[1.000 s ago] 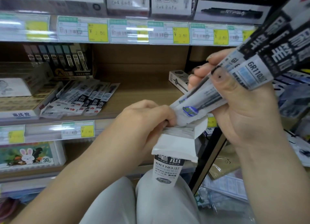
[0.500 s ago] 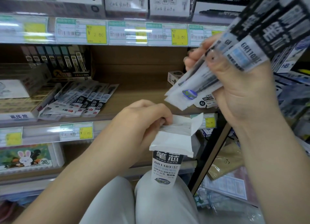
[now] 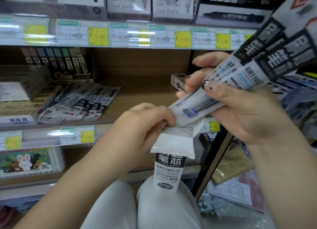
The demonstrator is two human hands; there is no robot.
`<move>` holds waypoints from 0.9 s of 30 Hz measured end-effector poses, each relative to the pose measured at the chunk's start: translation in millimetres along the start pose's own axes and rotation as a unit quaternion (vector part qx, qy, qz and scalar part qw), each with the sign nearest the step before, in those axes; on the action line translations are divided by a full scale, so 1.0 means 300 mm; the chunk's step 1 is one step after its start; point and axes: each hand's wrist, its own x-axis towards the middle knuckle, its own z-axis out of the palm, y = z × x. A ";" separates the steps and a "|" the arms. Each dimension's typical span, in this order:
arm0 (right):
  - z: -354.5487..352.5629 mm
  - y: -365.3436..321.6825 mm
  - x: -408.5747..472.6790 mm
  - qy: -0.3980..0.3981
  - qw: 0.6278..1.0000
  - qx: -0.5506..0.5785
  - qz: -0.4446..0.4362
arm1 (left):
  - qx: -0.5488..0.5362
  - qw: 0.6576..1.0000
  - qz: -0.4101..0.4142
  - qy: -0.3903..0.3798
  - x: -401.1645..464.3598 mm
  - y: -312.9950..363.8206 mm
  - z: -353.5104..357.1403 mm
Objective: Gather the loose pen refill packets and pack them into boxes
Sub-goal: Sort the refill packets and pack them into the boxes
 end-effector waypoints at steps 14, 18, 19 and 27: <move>-0.068 -0.018 0.088 0.010 0.990 0.046 0.133 | -0.026 1.000 0.009 0.002 -0.007 0.019 0.013; -0.078 -0.021 0.093 -0.014 0.991 0.040 0.129 | -0.037 0.999 0.009 0.010 -0.009 0.025 0.018; -0.081 -0.022 0.091 -0.017 0.991 0.036 0.126 | -0.040 0.999 0.010 0.011 -0.010 0.026 0.019; -0.086 -0.026 0.069 -0.025 0.997 -0.001 0.076 | -0.064 0.997 0.008 0.032 -0.018 0.024 0.032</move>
